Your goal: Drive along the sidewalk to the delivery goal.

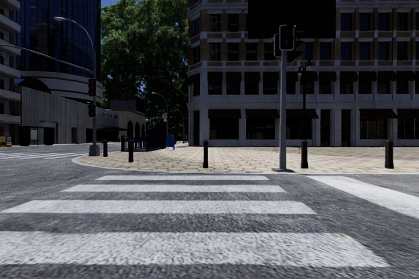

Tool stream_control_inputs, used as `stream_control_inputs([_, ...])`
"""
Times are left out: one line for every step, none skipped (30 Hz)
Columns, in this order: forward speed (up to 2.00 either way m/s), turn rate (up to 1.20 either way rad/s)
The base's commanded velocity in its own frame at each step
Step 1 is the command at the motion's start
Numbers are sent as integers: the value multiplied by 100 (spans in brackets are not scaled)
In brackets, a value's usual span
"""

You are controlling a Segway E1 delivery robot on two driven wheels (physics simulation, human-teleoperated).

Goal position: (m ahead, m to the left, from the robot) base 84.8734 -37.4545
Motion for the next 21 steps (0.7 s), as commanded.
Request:
stream_control_inputs([200, 0])
stream_control_inputs([200, 0])
stream_control_inputs([200, 0])
stream_control_inputs([200, 0])
stream_control_inputs([200, 0])
stream_control_inputs([200, 0])
stream_control_inputs([200, 0])
stream_control_inputs([200, 0])
stream_control_inputs([200, 0])
stream_control_inputs([200, 0])
stream_control_inputs([200, 0])
stream_control_inputs([200, 0])
stream_control_inputs([200, 0])
stream_control_inputs([200, 0])
stream_control_inputs([200, 0])
stream_control_inputs([200, 0])
stream_control_inputs([200, 0])
stream_control_inputs([200, 0])
stream_control_inputs([200, 0])
stream_control_inputs([200, 0])
stream_control_inputs([200, 0])
